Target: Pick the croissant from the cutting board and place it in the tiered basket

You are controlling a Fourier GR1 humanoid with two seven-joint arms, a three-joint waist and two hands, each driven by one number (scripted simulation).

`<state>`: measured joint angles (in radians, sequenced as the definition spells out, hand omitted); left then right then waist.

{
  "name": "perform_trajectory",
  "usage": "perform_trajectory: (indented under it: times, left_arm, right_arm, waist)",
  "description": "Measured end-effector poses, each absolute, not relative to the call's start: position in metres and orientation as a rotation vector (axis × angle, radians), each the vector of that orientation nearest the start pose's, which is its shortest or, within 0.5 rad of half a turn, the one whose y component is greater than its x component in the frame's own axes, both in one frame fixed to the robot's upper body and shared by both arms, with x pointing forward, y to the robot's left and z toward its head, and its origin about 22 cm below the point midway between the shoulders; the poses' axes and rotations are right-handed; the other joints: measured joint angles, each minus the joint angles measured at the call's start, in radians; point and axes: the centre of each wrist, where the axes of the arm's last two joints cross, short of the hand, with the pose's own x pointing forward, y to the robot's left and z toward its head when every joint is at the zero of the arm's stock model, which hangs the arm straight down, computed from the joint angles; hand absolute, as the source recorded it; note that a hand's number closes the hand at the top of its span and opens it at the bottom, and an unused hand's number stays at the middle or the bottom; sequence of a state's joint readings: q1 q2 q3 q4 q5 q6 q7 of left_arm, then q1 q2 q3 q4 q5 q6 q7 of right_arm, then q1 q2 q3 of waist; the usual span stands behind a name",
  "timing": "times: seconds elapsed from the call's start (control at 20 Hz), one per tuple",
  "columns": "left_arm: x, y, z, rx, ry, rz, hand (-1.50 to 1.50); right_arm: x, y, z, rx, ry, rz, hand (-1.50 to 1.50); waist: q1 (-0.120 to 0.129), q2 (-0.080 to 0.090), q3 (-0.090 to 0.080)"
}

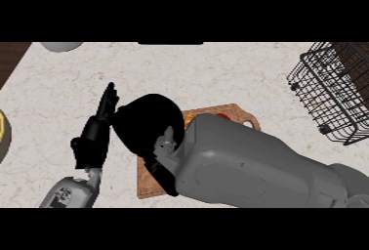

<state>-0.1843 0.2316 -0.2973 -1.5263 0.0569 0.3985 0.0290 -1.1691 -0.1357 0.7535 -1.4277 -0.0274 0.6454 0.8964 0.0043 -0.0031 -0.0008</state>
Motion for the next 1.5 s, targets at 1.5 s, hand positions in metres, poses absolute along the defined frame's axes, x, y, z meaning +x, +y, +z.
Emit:
perform_trajectory:
  times: [1.5]
  left_arm:
    - [0.269, 0.198, 0.026, 0.185, -1.666, -0.109, 0.0]
  right_arm:
    - [0.282, 0.014, 0.173, -0.668, -0.965, 2.183, -1.5]
  waist:
    - [0.002, 0.003, 0.001]
